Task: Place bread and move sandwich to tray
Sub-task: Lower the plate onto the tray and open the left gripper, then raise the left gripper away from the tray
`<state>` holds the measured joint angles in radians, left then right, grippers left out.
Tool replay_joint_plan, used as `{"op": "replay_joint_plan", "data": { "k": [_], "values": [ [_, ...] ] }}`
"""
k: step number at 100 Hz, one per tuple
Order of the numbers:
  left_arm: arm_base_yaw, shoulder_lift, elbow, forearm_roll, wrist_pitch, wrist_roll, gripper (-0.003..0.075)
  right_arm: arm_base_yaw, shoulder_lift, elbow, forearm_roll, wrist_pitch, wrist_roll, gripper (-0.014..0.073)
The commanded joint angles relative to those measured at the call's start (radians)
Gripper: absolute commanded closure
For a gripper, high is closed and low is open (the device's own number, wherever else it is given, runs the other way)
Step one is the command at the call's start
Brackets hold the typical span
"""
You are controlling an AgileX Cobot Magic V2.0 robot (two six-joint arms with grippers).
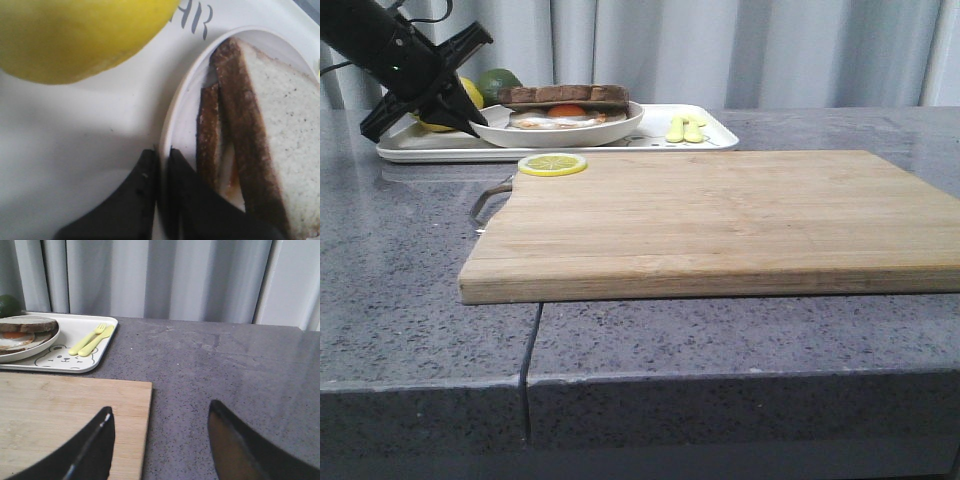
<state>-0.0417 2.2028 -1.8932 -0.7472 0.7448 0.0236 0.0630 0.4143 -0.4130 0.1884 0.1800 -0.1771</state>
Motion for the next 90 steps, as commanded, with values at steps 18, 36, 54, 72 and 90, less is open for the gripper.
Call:
{"op": "replay_joint_plan", "data": {
  "k": [18, 36, 54, 72, 90],
  "values": [
    [-0.007, -0.070, -0.038, -0.056, -0.041, -0.013, 0.0734, -0.005, 0.000, -0.028, 0.001, -0.089, -0.002, 0.0169],
    [-0.007, -0.070, -0.038, -0.056, -0.041, -0.013, 0.0606, -0.005, 0.000, -0.028, 0.001, -0.089, -0.002, 0.0169],
    [-0.005, -0.070, -0.038, -0.056, -0.027, -0.017, 0.0487, -0.005, 0.000, -0.028, 0.001, -0.089, -0.002, 0.0169],
    [-0.005, -0.074, -0.038, -0.053, -0.023, -0.017, 0.0488, -0.005, 0.000, -0.028, 0.001, -0.089, -0.002, 0.0169],
    [-0.005, -0.084, -0.039, -0.004, 0.008, -0.017, 0.0489, -0.005, 0.000, -0.028, 0.001, -0.089, -0.002, 0.0169]
  ]
}}
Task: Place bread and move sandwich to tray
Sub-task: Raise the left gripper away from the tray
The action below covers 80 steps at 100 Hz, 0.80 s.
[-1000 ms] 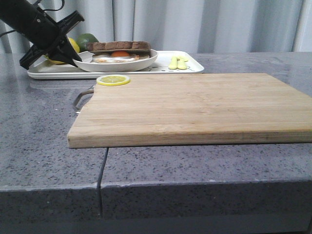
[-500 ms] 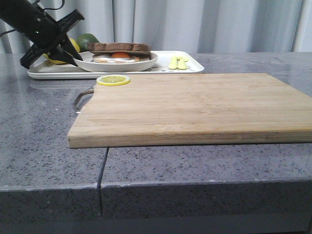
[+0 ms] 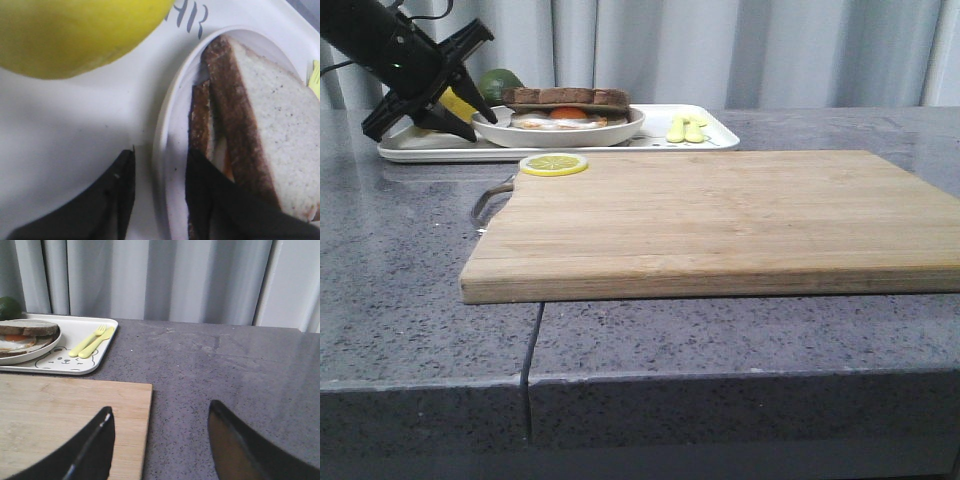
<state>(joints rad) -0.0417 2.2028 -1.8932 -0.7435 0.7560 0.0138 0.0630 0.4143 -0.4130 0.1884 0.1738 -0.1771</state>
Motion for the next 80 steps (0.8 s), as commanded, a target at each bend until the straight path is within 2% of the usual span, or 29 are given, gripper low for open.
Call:
{"op": "replay_joint_plan", "data": {
  "k": [1, 31, 60, 80],
  "values": [
    [-0.005, -0.084, -0.039, -0.006, 0.000, -0.014, 0.0489, -0.005, 0.000, -0.028, 0.001, -0.083, -0.002, 0.0169],
    [-0.005, -0.132, -0.071, 0.070, 0.038, -0.014, 0.0489, -0.005, 0.000, -0.028, 0.001, -0.083, -0.002, 0.0169],
    [0.005, -0.135, -0.285, 0.191, 0.309, -0.033, 0.0489, -0.005, 0.000, -0.028, 0.001, -0.083, -0.002, 0.0169],
    [0.001, -0.189, -0.354, 0.185, 0.339, -0.035, 0.0489, -0.005, 0.000, -0.028, 0.001, -0.082, -0.002, 0.0169]
  ]
}}
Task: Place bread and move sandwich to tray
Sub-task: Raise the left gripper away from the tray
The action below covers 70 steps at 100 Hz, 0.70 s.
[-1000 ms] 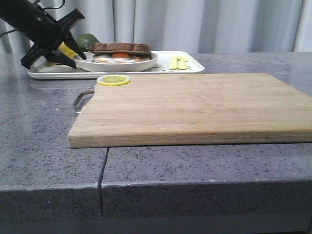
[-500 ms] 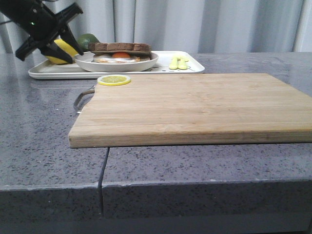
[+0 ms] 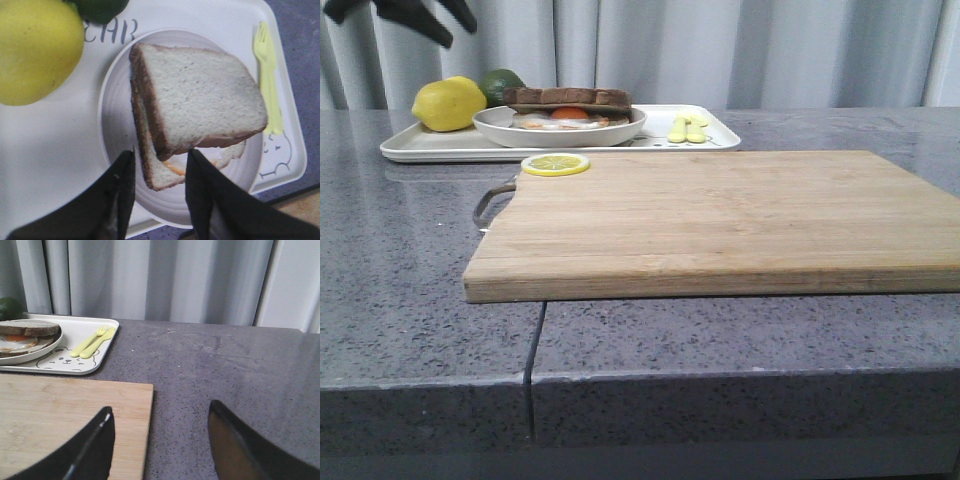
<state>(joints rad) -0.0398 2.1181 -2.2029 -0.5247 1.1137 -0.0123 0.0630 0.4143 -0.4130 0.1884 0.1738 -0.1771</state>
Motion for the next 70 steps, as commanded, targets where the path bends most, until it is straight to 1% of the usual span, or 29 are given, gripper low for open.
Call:
{"op": "replay_joint_plan", "data": {
  "k": [1, 10, 22, 44, 57, 70],
  "values": [
    [-0.001, -0.111, -0.045, -0.031, -0.019, -0.009, 0.0489, -0.005, 0.000, -0.028, 0.001, -0.082, -0.002, 0.0169],
    [-0.002, -0.155, -0.045, 0.003, 0.009, 0.000, 0.0489, -0.005, 0.000, -0.028, 0.001, -0.082, -0.002, 0.0169],
    [-0.010, -0.217, -0.045, 0.115, 0.048, 0.002, 0.0489, -0.005, 0.000, -0.028, 0.001, -0.082, -0.002, 0.0169],
    [-0.040, -0.348, -0.031, 0.157, 0.049, 0.042, 0.0489, -0.005, 0.000, -0.028, 0.001, -0.080, -0.002, 0.0169],
    [-0.082, -0.439, 0.020, 0.233, 0.046, 0.053, 0.0489, -0.005, 0.000, -0.028, 0.001, -0.080, -0.002, 0.0169],
    [-0.127, -0.533, 0.116, 0.266, -0.014, 0.058, 0.0489, -0.005, 0.000, -0.028, 0.001, -0.080, -0.002, 0.0169]
  ]
}}
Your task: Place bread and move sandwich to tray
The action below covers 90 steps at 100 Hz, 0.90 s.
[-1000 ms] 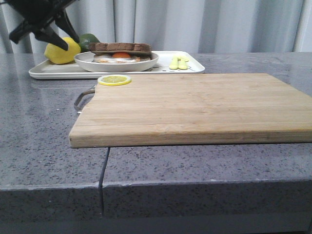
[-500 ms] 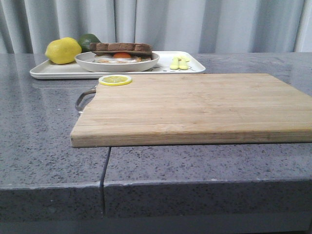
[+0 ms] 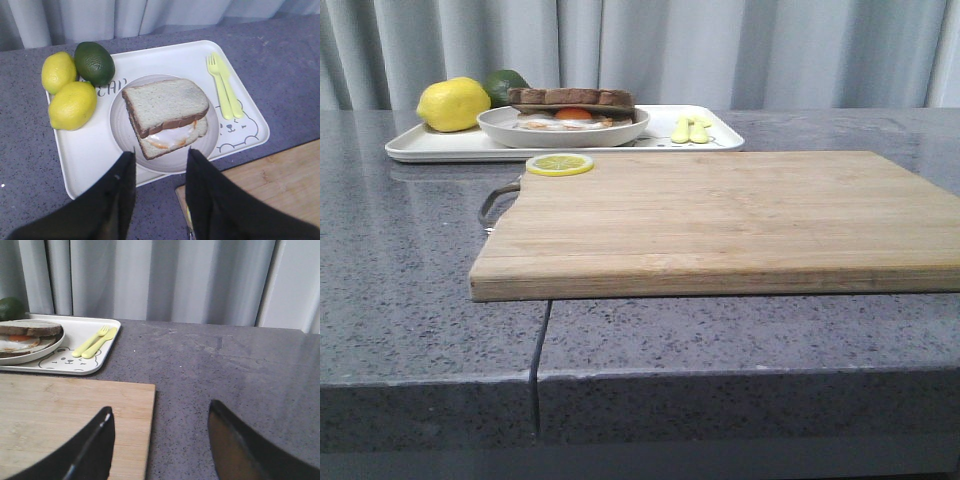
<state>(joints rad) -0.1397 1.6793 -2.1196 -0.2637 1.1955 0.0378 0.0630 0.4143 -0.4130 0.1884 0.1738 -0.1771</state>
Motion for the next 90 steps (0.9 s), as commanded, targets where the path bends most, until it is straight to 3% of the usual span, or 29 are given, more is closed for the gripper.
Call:
{"op": "replay_joint_plan", "data": {
  "k": [1, 26, 66, 90],
  "values": [
    [-0.029, -0.104, 0.046, 0.005, -0.105, 0.007, 0.0489, -0.005, 0.000, -0.028, 0.001, -0.080, -0.002, 0.0169],
    [-0.081, -0.328, 0.412, 0.005, -0.322, 0.013, 0.0489, -0.005, 0.000, -0.028, 0.001, -0.070, -0.002, 0.0169],
    [-0.109, -0.787, 1.143, -0.005, -0.857, 0.013, 0.0489, -0.005, 0.000, -0.028, 0.001, -0.071, -0.002, 0.0169],
    [-0.109, -1.000, 1.423, -0.005, -1.012, 0.013, 0.0489, -0.005, 0.000, -0.028, 0.001, -0.060, -0.002, 0.0169]
  ]
}}
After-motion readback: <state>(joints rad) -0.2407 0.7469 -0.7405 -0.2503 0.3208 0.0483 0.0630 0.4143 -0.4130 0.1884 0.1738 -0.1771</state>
